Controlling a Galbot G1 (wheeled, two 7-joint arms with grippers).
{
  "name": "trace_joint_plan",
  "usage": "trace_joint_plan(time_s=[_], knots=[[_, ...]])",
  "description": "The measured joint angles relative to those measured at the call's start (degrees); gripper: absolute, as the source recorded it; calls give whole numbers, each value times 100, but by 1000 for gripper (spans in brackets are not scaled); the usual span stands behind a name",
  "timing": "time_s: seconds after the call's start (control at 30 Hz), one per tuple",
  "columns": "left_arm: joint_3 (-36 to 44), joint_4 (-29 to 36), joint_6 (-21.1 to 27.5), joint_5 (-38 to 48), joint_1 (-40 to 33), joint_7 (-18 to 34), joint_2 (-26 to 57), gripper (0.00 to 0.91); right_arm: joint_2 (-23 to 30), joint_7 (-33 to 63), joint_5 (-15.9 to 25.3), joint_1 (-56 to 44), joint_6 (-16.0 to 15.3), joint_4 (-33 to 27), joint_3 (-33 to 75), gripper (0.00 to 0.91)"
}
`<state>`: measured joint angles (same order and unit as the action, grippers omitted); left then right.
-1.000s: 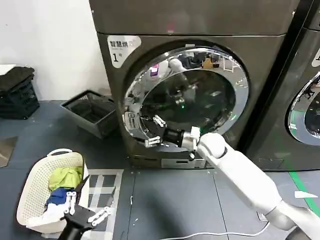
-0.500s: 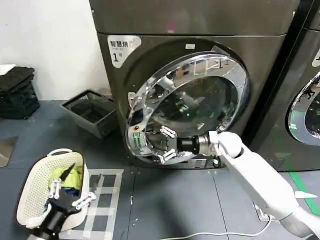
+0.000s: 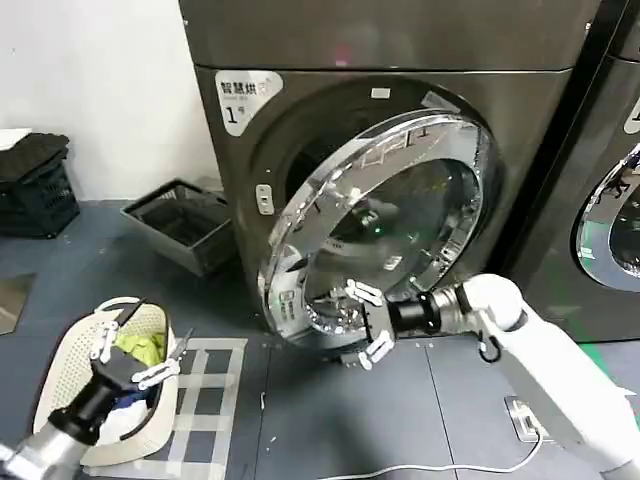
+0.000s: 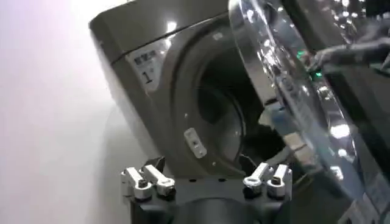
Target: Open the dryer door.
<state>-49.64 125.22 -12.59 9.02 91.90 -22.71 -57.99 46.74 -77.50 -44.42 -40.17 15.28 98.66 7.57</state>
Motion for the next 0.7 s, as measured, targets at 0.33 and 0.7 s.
trace_joint_plan(time_s=[0.33, 0.7], knots=[[673, -539, 18, -110, -902, 0, 775, 907, -461, -316, -158, -936, -100, 736, 935, 907], [1522, -1321, -222, 132, -2189, -21, 1550, 907, -331, 147, -10, -2749, 325, 1159, 2775, 907]])
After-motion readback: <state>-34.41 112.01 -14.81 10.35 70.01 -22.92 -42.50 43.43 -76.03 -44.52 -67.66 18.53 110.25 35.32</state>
